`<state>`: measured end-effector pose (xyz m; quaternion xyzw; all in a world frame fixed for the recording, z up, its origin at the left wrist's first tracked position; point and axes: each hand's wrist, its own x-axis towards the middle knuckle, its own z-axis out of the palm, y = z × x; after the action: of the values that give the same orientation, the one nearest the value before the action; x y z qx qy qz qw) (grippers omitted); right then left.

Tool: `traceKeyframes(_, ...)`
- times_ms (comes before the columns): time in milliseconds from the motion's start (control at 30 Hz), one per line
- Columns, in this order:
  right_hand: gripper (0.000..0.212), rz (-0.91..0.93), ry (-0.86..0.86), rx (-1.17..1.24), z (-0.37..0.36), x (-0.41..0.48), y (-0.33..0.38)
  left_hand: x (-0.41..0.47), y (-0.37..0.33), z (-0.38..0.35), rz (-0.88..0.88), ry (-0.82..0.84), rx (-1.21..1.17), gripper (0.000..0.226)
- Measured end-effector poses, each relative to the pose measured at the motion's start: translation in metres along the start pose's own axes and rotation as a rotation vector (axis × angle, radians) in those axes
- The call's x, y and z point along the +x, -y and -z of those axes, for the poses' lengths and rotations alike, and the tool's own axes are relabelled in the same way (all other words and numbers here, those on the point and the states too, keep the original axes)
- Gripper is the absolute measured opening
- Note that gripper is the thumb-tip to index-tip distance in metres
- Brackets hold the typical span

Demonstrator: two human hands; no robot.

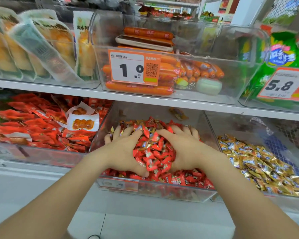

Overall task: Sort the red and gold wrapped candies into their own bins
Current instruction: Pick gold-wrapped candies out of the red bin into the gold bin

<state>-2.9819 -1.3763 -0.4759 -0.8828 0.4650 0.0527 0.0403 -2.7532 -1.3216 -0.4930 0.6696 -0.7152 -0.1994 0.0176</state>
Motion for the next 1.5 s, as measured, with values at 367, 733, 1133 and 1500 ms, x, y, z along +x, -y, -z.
traceKeyframes(367,0.054,0.051,-0.298,0.314,0.018,-0.011,-0.003,-0.024,-0.002,0.018,-0.216,-0.180,-0.209,0.086)
traceKeyframes(733,0.078,0.146,-0.029,0.198,-0.008,0.013,-0.007,-0.017,0.004,0.019,-0.178,-0.307,-0.273,0.044)
traceKeyframes(1133,0.022,-0.024,-0.345,0.711,0.006,-0.002,-0.022,-0.019,-0.001,0.021,-0.216,-0.430,-0.380,0.014)
traceKeyframes(1500,0.030,-0.190,-0.127,1.408,0.017,-0.012,-0.001,-0.021,-0.013,0.019,-0.116,-0.292,-0.519,0.033)
